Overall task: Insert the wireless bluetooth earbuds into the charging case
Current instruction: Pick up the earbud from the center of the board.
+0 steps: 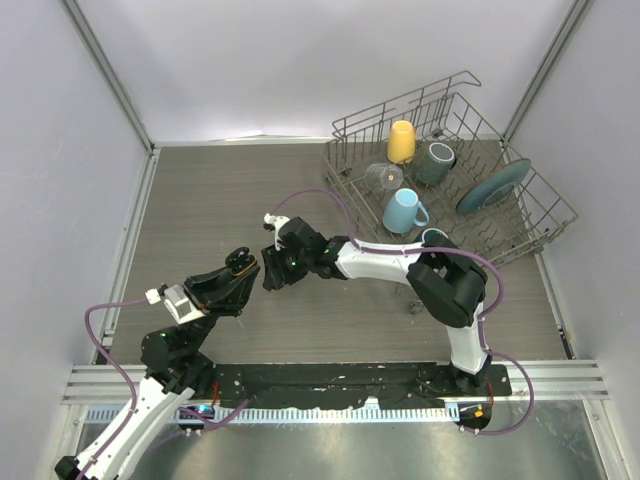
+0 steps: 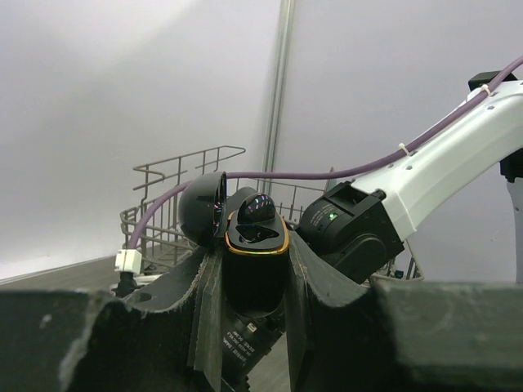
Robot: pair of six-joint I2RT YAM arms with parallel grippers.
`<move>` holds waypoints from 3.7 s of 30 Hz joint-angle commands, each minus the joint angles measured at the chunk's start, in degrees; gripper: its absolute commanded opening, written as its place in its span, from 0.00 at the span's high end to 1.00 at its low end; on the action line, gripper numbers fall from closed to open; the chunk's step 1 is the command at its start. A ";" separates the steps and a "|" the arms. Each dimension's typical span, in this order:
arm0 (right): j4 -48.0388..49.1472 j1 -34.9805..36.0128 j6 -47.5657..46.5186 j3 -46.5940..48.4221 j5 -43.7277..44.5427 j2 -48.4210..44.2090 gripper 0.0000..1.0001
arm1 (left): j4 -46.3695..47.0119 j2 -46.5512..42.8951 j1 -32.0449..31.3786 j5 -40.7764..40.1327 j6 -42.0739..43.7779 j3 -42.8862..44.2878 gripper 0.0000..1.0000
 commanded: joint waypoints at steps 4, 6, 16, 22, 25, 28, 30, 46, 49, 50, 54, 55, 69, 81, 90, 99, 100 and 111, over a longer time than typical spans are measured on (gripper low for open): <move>-0.60 1.38 -3.00 4.84 0.96 1.15 0.47 | 3.08 -3.13 0.12 0.43 -0.60 -2.15 1.00; -0.87 1.82 -3.44 5.28 0.96 1.59 0.47 | 3.08 -3.13 0.12 0.43 -0.60 -2.15 1.00; -3.06 2.17 -4.85 8.44 2.54 4.93 0.47 | 3.08 -3.04 0.12 0.69 -0.87 -2.15 1.00; -4.39 2.17 -6.25 10.03 4.04 6.52 0.47 | 2.90 -3.04 0.12 0.51 -0.69 -2.15 1.00; -5.09 2.17 -6.69 10.82 4.13 7.48 0.47 | 2.90 -3.04 0.12 0.43 -0.69 -2.07 1.00; -5.44 2.17 -7.04 11.44 4.22 8.36 0.47 | 2.90 -3.04 0.12 0.34 -0.51 -2.15 1.00; -5.79 2.26 -7.05 12.05 4.04 8.71 0.47 | 2.81 -3.04 0.12 0.34 -0.51 -2.07 1.00; -7.37 3.40 -7.84 13.90 6.41 11.00 0.48 | 2.46 -3.04 0.12 0.07 -0.78 -2.15 1.00; -8.08 3.58 -8.01 14.34 7.46 11.61 0.50 | 2.46 -3.13 0.12 -0.01 -0.78 -2.15 1.00; -8.51 3.67 -8.10 14.60 7.64 11.70 0.52 | 2.46 -2.95 0.12 -0.01 -0.69 -2.15 1.00; -9.22 3.76 -7.92 15.04 8.44 12.40 0.57 | 2.37 -2.95 0.12 -0.01 -0.60 -2.15 1.00; -9.31 3.84 -7.84 15.13 8.61 12.58 0.57 | 2.28 -2.95 0.12 -0.01 -0.69 -2.15 1.00; -10.19 3.84 -2.14 10.83 14.74 8.90 0.78 | 2.02 -3.04 0.12 -0.19 -0.51 -2.15 1.00; -12.73 3.84 13.95 -5.17 31.46 -2.35 0.78 | 1.67 -2.95 0.12 -0.19 -1.13 -2.15 1.00; -13.88 3.84 16.34 -6.41 31.81 -2.80 0.49 | 1.32 -2.95 0.12 -0.36 -1.22 -2.15 1.00; -12.65 3.84 10.81 -4.91 27.52 -1.92 0.55 | 1.14 -2.95 0.12 -0.54 -1.13 -2.07 1.00; -12.56 3.84 10.54 -4.74 27.16 -1.75 0.57 | 1.05 -3.04 0.12 -0.54 -1.13 -2.15 1.00; -14.05 3.84 9.48 -3.68 26.28 -0.87 0.63 | 0.79 -3.13 0.12 -0.45 -1.13 -2.15 1.00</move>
